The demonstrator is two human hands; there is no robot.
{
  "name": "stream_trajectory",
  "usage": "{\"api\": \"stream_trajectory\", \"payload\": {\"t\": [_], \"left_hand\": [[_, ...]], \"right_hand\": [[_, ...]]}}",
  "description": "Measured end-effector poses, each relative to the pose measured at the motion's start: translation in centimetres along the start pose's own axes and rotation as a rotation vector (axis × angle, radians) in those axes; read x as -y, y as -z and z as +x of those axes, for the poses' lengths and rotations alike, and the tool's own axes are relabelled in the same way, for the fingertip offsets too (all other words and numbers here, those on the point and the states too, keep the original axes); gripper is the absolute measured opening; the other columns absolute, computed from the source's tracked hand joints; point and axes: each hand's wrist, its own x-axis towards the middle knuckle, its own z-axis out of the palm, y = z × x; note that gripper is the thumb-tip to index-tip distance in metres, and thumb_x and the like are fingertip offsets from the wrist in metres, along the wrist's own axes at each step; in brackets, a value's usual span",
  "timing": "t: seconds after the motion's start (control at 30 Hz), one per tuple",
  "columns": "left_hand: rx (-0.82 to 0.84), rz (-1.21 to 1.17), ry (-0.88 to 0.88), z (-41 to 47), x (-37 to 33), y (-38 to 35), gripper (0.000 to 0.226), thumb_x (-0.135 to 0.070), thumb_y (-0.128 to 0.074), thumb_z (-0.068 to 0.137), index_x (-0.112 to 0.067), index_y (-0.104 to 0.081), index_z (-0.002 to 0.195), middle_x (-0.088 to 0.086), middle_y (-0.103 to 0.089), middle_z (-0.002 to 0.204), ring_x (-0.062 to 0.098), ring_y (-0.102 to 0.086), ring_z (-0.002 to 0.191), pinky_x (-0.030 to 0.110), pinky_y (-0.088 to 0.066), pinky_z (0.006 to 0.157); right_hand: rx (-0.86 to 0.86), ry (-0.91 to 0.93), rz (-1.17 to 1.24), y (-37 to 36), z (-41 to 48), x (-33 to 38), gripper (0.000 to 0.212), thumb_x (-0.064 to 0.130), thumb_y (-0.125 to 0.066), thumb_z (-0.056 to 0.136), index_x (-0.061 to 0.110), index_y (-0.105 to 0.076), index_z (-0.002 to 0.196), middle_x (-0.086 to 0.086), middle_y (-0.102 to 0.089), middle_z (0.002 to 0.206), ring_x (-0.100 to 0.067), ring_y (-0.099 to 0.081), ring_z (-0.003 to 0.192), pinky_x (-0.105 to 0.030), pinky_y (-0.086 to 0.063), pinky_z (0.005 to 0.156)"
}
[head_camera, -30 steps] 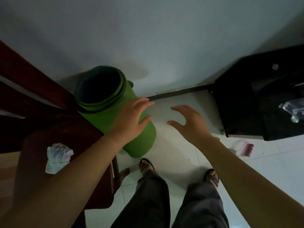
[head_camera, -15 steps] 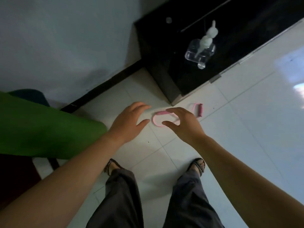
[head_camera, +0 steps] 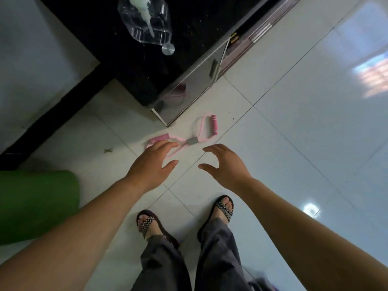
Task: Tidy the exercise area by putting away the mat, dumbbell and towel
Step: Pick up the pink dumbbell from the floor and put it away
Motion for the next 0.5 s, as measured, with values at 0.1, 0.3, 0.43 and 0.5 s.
{"api": "stream_trajectory", "payload": {"t": [0.1, 0.3, 0.43, 0.5], "left_hand": [[-0.001, 0.031, -0.013, 3.0, 3.0, -2.0, 0.042, -0.027, -0.054, 0.092, -0.028, -0.044, 0.134, -0.007, -0.04, 0.142, 0.014, -0.039, 0.128, 0.027, -0.035, 0.098], [-0.032, 0.058, -0.012, 10.5, 9.8, -8.9, 0.041, -0.029, -0.053, 0.093, -0.026, -0.046, 0.134, -0.007, -0.042, 0.14, 0.014, -0.043, 0.125, 0.031, -0.041, 0.1], [-0.077, 0.064, -0.023, 15.0, 14.8, -13.6, 0.04, -0.029, -0.055, 0.091, -0.026, -0.049, 0.13, -0.007, -0.045, 0.136, 0.015, -0.047, 0.122, 0.038, -0.043, 0.099], [-0.097, 0.079, -0.017, 17.2, 17.5, -15.6, 0.039, -0.028, -0.056, 0.09, -0.025, -0.05, 0.128, -0.007, -0.048, 0.134, 0.016, -0.049, 0.12, 0.04, -0.045, 0.097]], "right_hand": [[-0.034, 0.006, 0.031, -2.7, 2.8, -1.9, 0.053, 0.043, -0.061, 0.086, 0.022, -0.047, 0.133, 0.005, -0.046, 0.138, -0.018, -0.047, 0.121, -0.031, -0.04, 0.097], [-0.078, 0.063, -0.005, -10.6, 11.3, -6.7, 0.052, 0.042, -0.062, 0.086, 0.02, -0.05, 0.131, 0.003, -0.051, 0.134, -0.02, -0.048, 0.12, -0.034, -0.042, 0.096], [-0.113, 0.071, -0.038, -15.5, 17.4, -10.2, 0.05, 0.041, -0.064, 0.084, 0.019, -0.053, 0.128, 0.0, -0.054, 0.129, -0.022, -0.049, 0.117, -0.035, -0.044, 0.094], [-0.142, 0.09, -0.068, -17.7, 20.2, -11.7, 0.048, 0.039, -0.066, 0.084, 0.019, -0.054, 0.126, -0.001, -0.053, 0.129, -0.022, -0.048, 0.117, -0.034, -0.044, 0.092]]}}
